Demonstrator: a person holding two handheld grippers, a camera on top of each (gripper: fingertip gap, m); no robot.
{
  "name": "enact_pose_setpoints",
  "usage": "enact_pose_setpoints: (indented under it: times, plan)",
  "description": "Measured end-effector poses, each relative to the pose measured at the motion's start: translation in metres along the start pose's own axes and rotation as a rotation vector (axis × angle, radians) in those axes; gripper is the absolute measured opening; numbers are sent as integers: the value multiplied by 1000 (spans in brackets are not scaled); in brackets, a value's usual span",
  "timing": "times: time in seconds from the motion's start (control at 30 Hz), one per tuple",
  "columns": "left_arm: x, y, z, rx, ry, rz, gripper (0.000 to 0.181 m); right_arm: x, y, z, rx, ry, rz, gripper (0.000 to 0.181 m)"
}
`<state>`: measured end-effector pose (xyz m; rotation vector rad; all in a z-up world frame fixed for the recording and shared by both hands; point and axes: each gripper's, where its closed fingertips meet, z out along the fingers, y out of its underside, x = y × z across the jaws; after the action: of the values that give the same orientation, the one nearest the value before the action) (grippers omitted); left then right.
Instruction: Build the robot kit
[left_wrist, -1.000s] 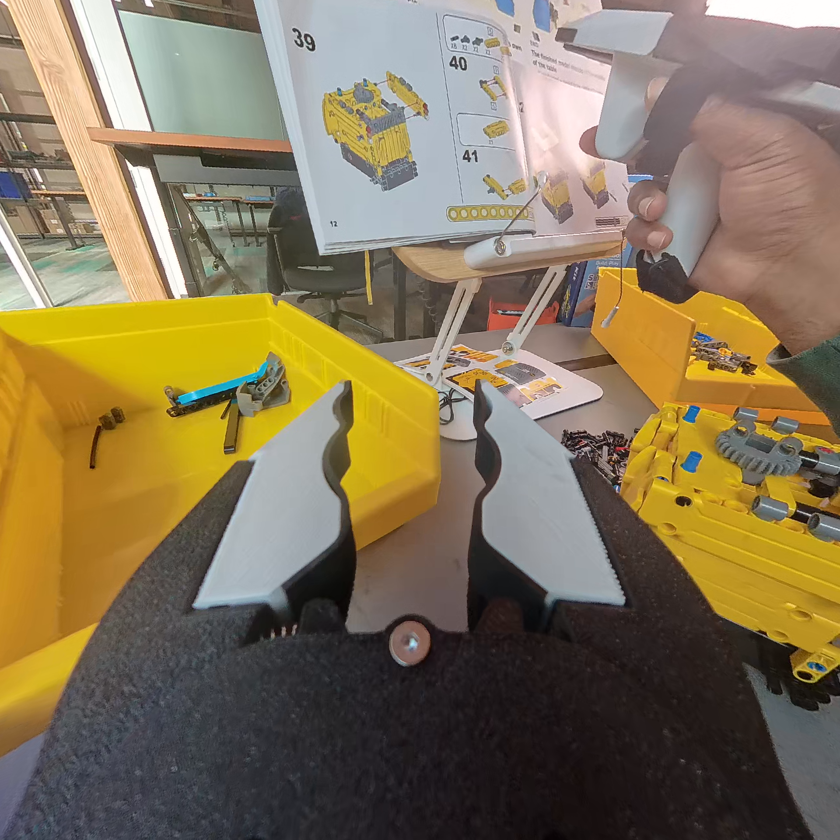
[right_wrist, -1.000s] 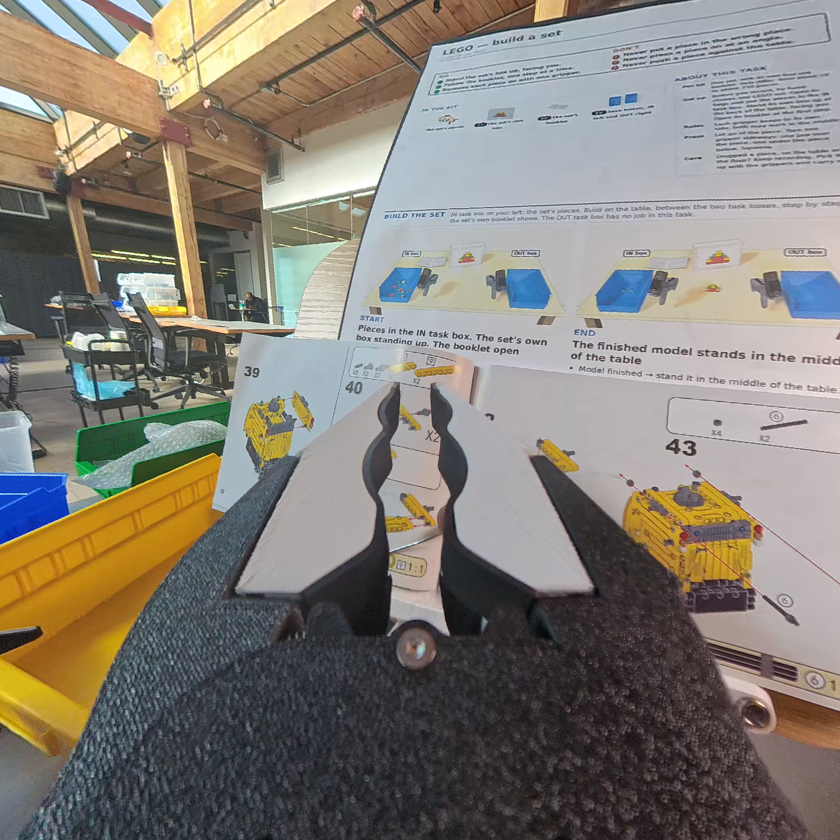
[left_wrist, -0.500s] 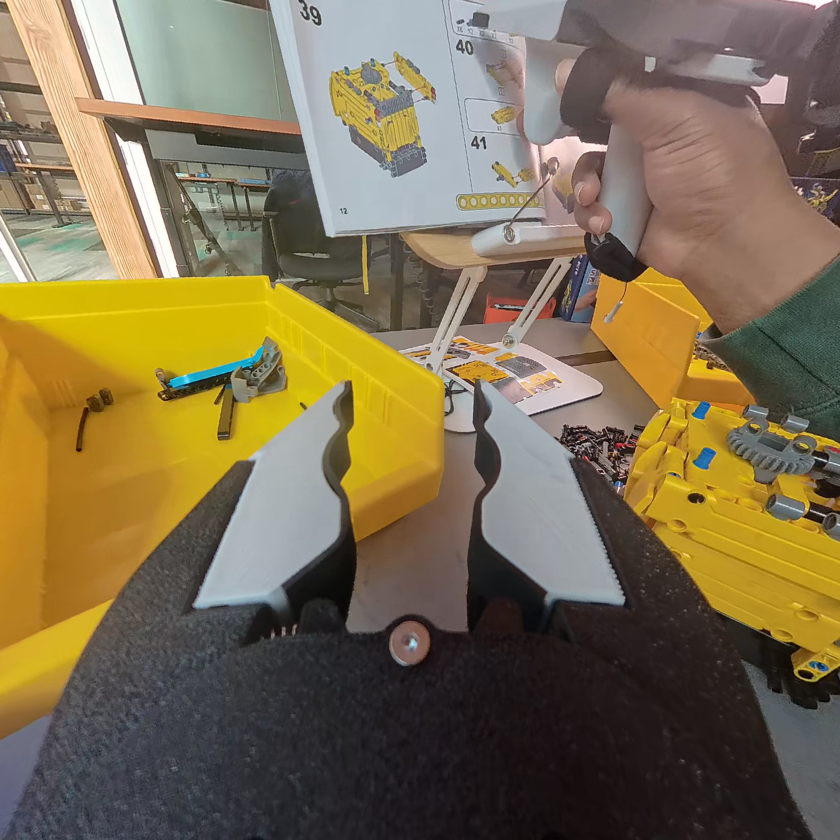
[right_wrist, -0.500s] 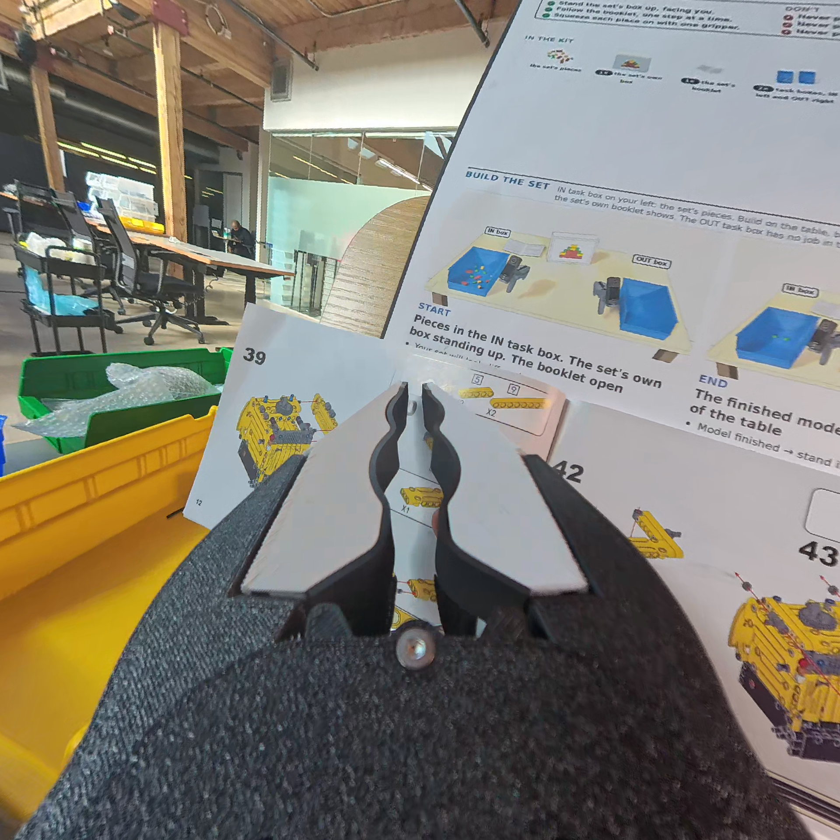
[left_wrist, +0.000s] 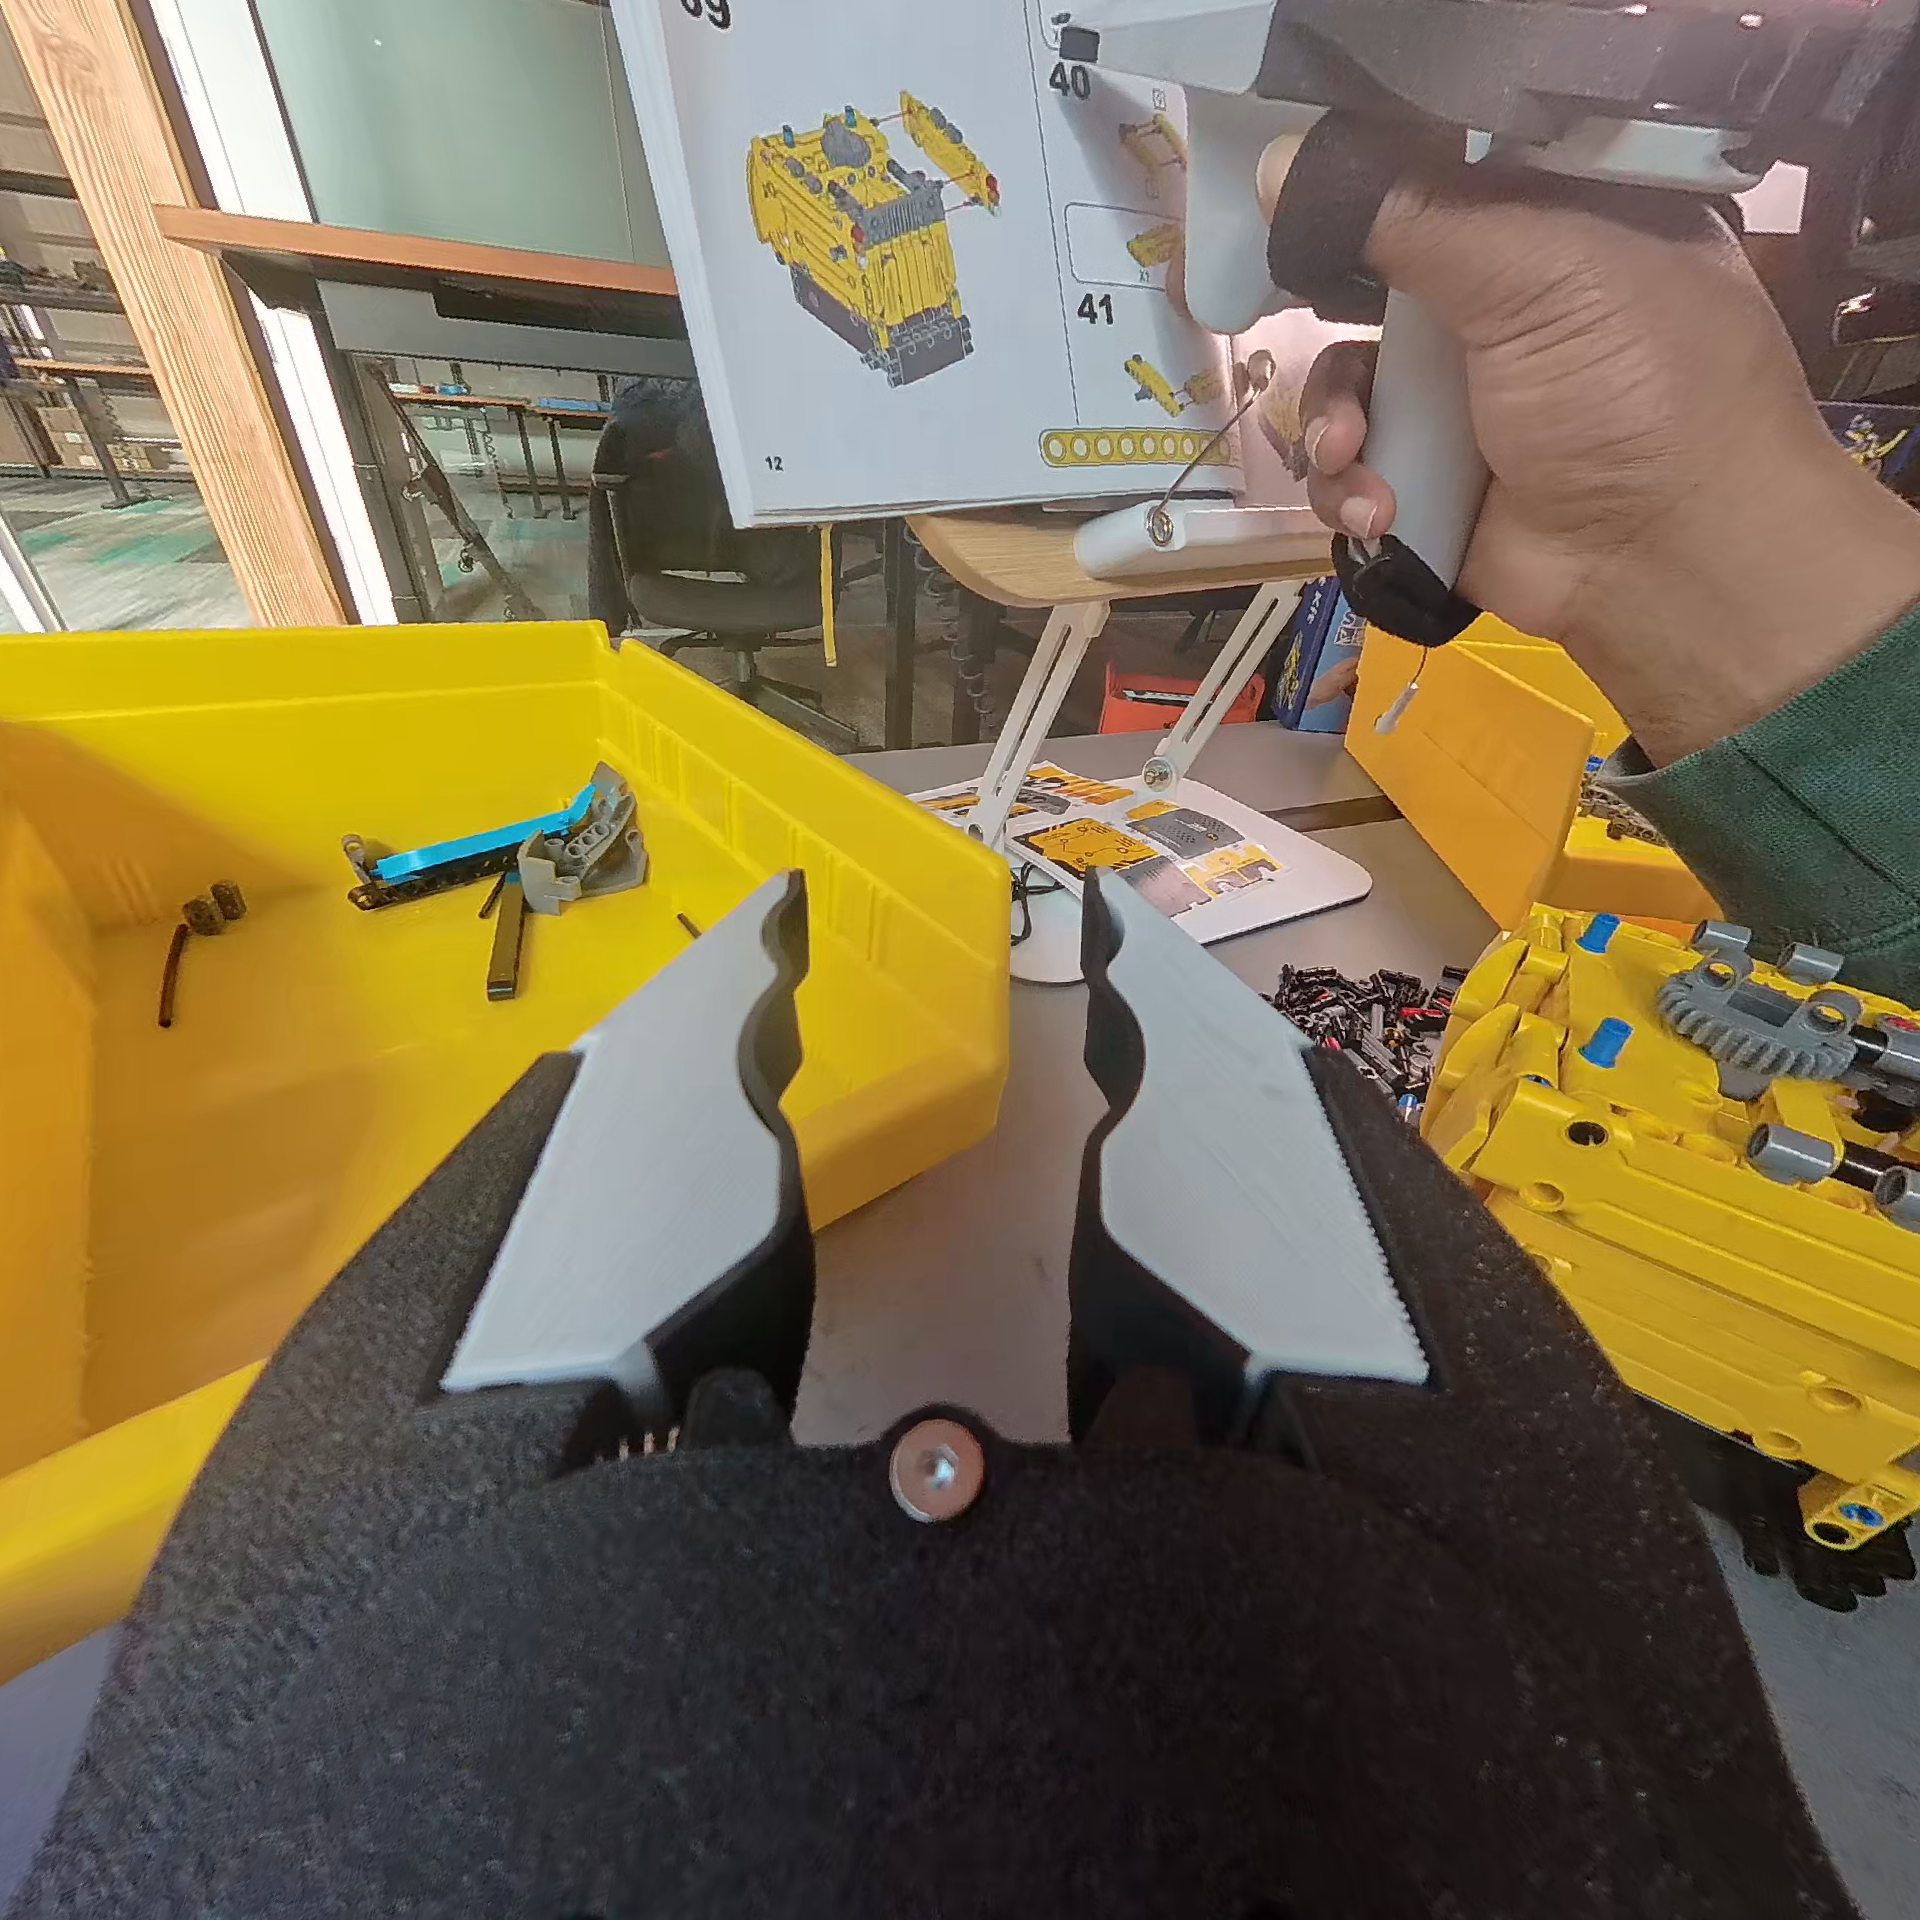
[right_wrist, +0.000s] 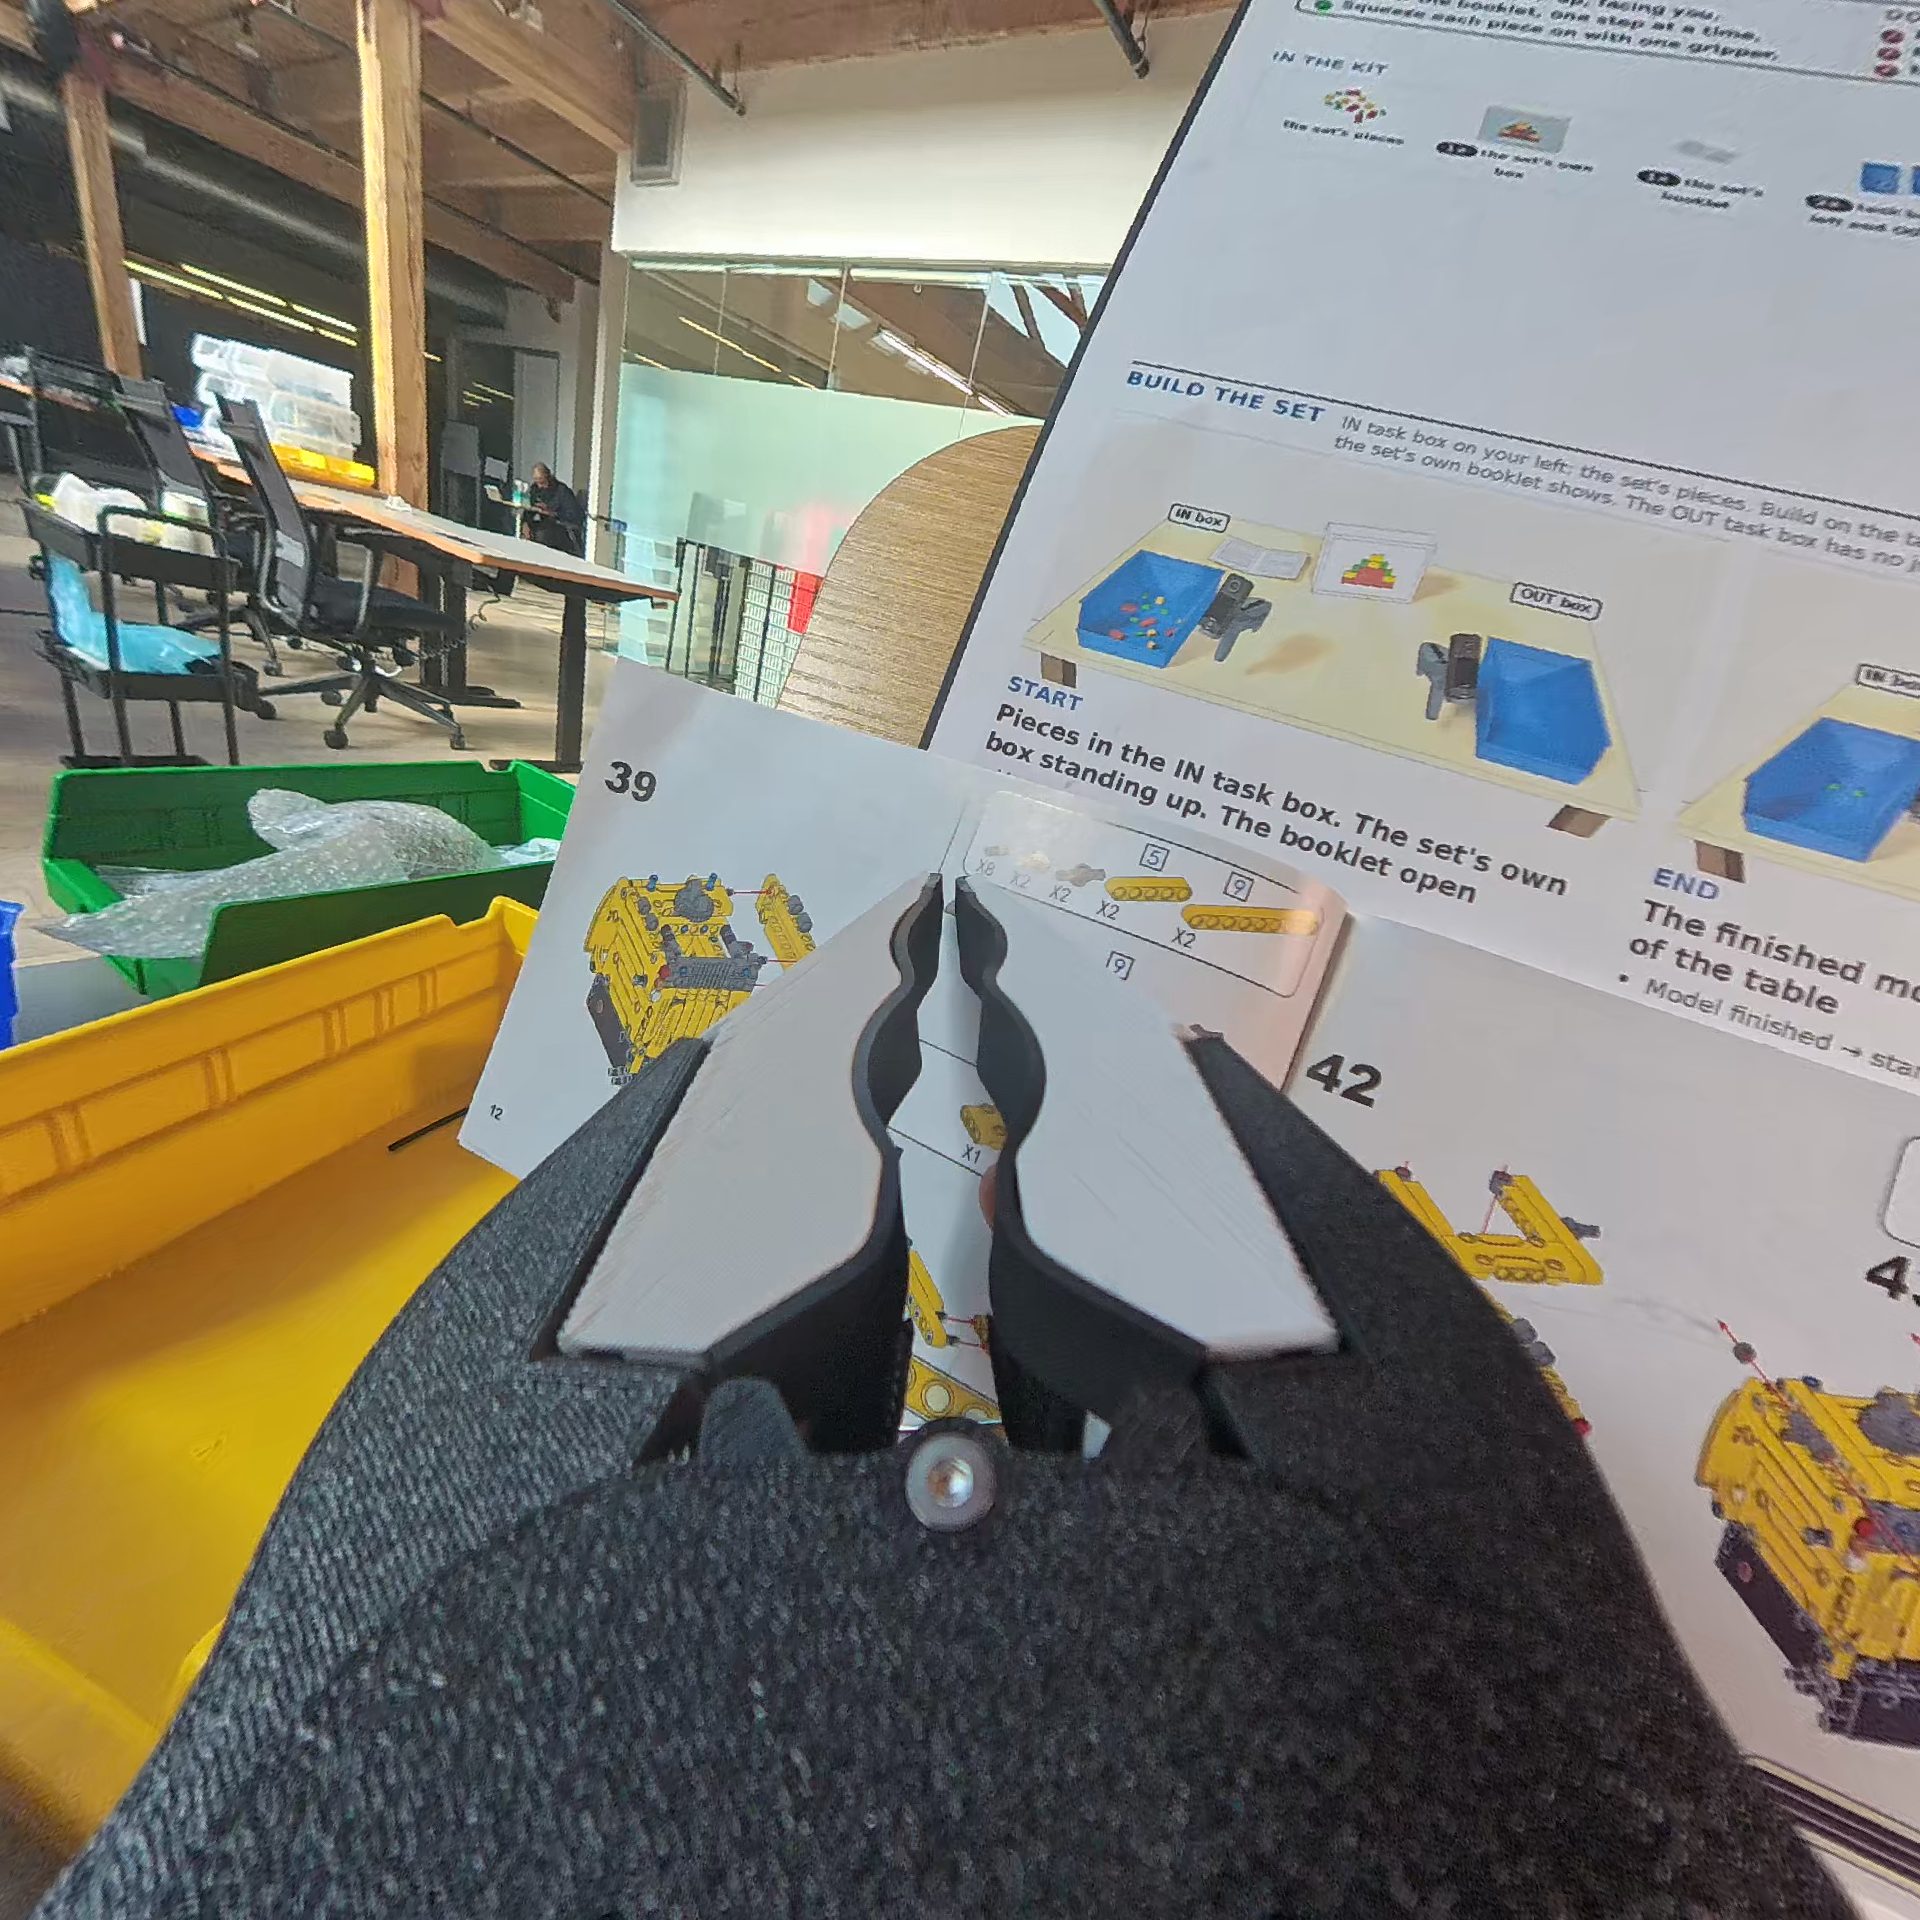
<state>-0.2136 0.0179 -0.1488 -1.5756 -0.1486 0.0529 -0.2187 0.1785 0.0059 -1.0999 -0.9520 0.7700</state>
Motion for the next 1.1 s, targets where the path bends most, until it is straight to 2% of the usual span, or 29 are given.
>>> enact_pose_setpoints:
  times: [1.1]
  plan:
    - [1, 0, 0, -1, 3, 4, 52, 4, 0, -4, 3, 11, 1, 2]
